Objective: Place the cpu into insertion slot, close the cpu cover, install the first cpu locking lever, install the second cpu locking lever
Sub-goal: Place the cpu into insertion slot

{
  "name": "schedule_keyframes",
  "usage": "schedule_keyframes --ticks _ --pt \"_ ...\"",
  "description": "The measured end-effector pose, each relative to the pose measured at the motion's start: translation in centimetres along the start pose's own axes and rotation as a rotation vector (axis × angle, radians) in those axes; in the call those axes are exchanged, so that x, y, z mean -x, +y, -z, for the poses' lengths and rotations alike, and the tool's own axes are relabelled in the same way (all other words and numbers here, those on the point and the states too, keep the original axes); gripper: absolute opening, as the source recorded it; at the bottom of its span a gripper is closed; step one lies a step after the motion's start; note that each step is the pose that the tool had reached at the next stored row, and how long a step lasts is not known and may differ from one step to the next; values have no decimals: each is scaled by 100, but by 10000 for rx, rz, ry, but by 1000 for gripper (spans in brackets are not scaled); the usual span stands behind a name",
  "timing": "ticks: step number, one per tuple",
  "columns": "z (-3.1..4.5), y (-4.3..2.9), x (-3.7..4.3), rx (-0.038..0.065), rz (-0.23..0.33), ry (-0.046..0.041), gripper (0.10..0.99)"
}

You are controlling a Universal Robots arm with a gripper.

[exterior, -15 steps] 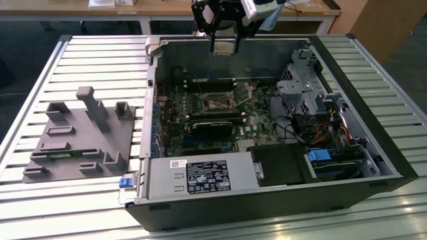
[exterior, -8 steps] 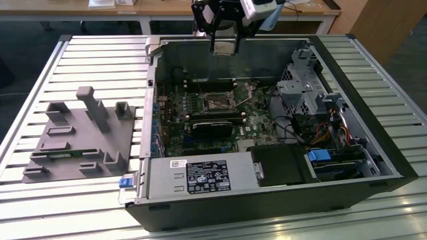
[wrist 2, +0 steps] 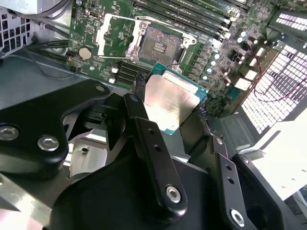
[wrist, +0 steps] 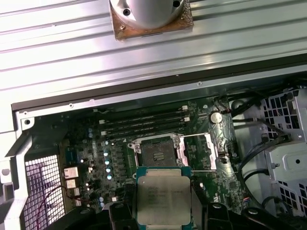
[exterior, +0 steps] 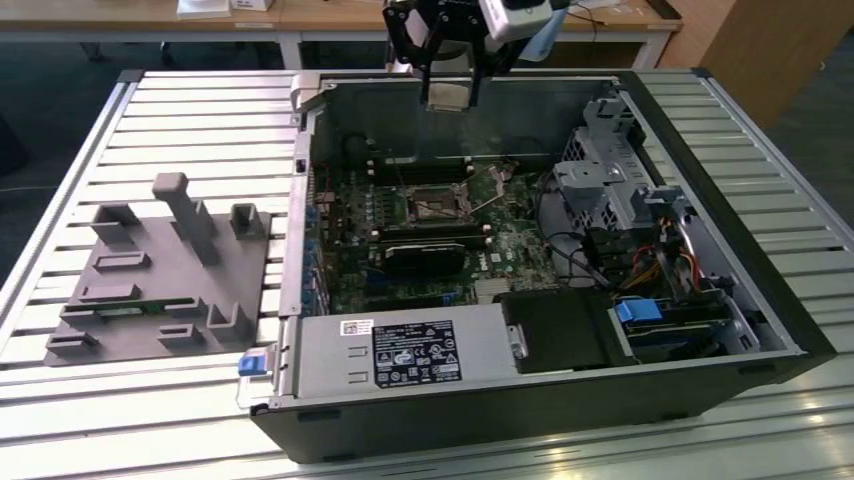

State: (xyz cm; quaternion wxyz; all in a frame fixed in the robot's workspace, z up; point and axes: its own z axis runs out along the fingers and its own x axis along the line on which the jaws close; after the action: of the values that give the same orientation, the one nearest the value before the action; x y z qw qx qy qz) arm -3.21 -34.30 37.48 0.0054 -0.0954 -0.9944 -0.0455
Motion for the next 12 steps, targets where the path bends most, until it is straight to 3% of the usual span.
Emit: schedule_keyframes --ticks 12 --pt "0 0 0 4 -270 -25 537"
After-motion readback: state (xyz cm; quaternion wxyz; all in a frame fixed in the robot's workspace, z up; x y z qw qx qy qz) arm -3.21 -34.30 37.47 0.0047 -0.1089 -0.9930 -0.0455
